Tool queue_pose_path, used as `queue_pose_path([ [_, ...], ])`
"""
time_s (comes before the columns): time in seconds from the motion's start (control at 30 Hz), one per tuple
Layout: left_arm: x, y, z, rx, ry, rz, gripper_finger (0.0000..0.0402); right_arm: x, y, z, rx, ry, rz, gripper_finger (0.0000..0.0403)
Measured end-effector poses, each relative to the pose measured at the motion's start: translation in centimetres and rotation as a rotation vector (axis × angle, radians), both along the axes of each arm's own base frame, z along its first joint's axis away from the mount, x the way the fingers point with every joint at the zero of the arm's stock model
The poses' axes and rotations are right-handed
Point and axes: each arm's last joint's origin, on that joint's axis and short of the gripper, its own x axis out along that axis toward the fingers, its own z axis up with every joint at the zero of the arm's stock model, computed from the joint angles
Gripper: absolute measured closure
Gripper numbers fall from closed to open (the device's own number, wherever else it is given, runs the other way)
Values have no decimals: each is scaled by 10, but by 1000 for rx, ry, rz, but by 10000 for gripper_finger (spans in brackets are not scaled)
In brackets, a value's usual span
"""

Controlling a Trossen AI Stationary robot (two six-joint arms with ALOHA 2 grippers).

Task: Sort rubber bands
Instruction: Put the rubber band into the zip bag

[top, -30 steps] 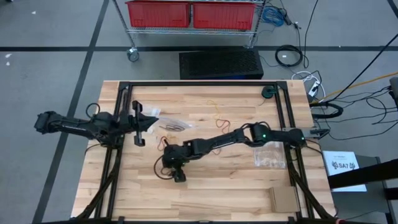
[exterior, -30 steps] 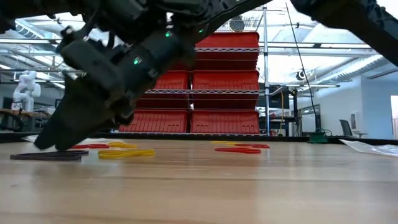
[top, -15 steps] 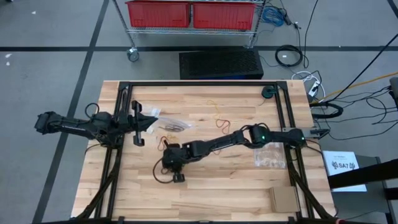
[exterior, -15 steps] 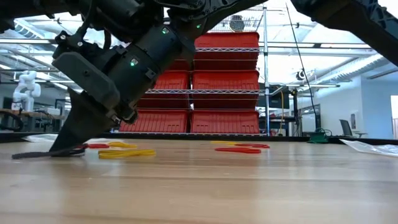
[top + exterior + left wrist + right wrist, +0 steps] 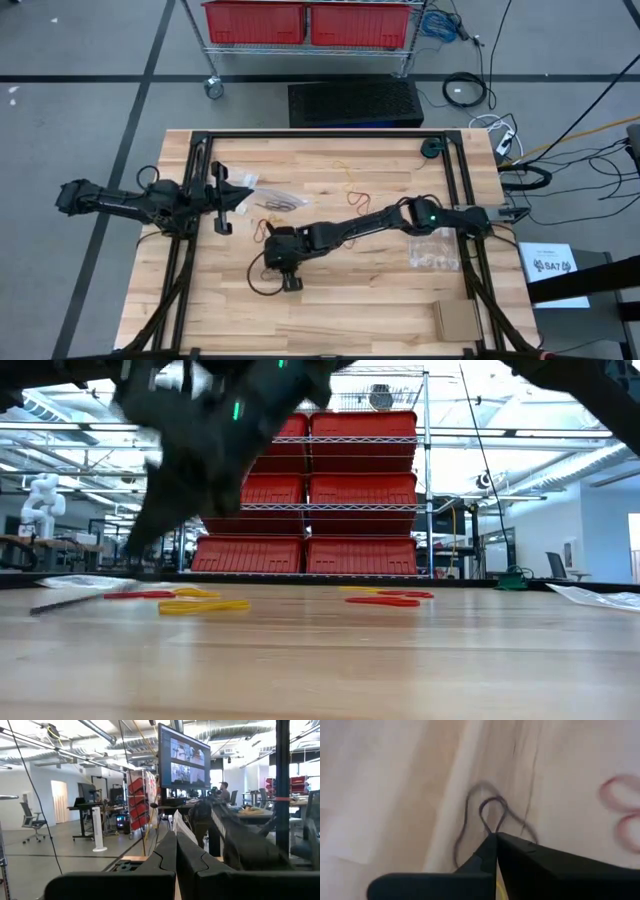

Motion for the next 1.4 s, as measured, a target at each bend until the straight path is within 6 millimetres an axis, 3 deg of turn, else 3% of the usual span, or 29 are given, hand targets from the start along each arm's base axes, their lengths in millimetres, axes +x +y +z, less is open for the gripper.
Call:
queue_pose_path([
  [0.47, 1, 0, -1, -7, 10, -2, 401, -30, -4, 115, -75, -236, -10, 403],
  [0.63, 1, 0, -3, -27, 30, -9, 401, -51, -1, 163, -157, -350, -28, 403],
  [0.9, 5, -1, -7, -70, 62, -36, 401, -86, -1, 222, -320, -499, -84, 403],
  [1.07, 8, -2, -8, -89, 72, -65, 401, -94, -7, 236, -379, -535, -78, 403],
  [1.4, 7, -4, -6, -74, 50, -138, 401, -91, -23, 236, -428, -529, -84, 403],
])
